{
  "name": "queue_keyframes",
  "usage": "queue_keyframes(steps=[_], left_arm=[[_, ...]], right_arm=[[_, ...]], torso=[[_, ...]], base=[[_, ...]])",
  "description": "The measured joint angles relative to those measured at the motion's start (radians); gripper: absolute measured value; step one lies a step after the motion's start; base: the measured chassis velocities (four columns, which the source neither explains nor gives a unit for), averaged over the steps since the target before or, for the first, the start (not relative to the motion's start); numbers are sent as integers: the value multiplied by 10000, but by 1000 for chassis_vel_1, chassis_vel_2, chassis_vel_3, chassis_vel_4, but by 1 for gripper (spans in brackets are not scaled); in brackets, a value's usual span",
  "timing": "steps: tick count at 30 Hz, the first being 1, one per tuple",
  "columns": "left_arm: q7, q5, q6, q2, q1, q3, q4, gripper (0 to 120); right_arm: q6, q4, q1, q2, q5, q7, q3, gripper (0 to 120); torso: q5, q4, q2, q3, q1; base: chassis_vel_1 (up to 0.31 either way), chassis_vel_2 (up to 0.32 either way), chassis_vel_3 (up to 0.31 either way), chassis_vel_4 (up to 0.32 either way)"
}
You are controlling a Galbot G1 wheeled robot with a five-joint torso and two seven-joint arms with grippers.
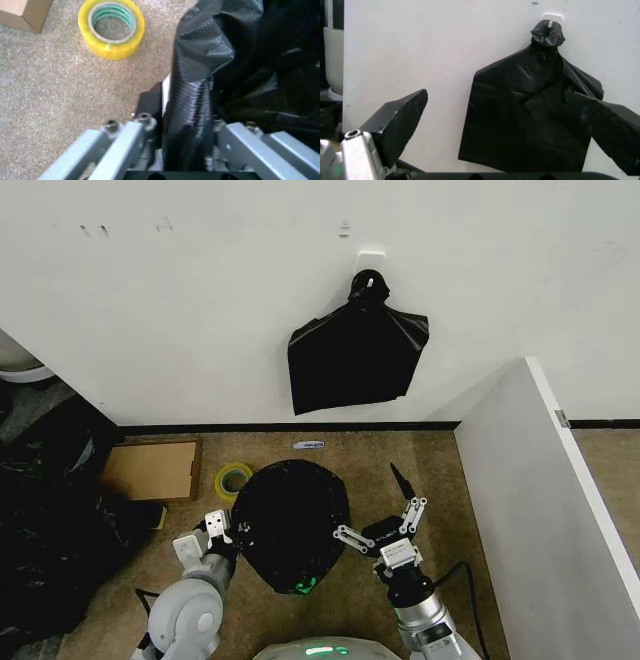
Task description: Place the garbage bag over the trash bin.
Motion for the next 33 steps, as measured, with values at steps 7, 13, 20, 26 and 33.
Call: queue_keyframes(steps=[7, 13, 20, 26, 33], left_arm=[[-26, 64, 18, 61, 96, -100, -440, 43], [-72, 45, 105, 150, 183, -200, -783, 62], [113, -23, 279, 165, 305, -247, -912, 97], [1150, 472, -320, 247, 838, -443, -724, 100], [2767, 2710, -2730, 283, 1440, -600, 142, 100]], right_arm=[[-3, -67, 10, 1, 10, -2, -2, 100], [-20, -121, 46, 25, 30, -24, -34, 100], [-31, -155, 59, 19, 178, -53, -20, 100], [-23, -153, 58, -43, 760, -381, -75, 100], [23, -181, 133, -73, 857, -505, -76, 100]], torso=[[1, 1, 0, 0, 0], [1, 1, 0, 0, 0], [0, 0, 0, 0, 0], [1, 1, 0, 0, 0], [0, 1, 0, 0, 0]], base=[[0, 0, 0, 0], [0, 0, 0, 0], [0, 0, 0, 0], [0, 0, 0, 0], [0, 0, 0, 0]])
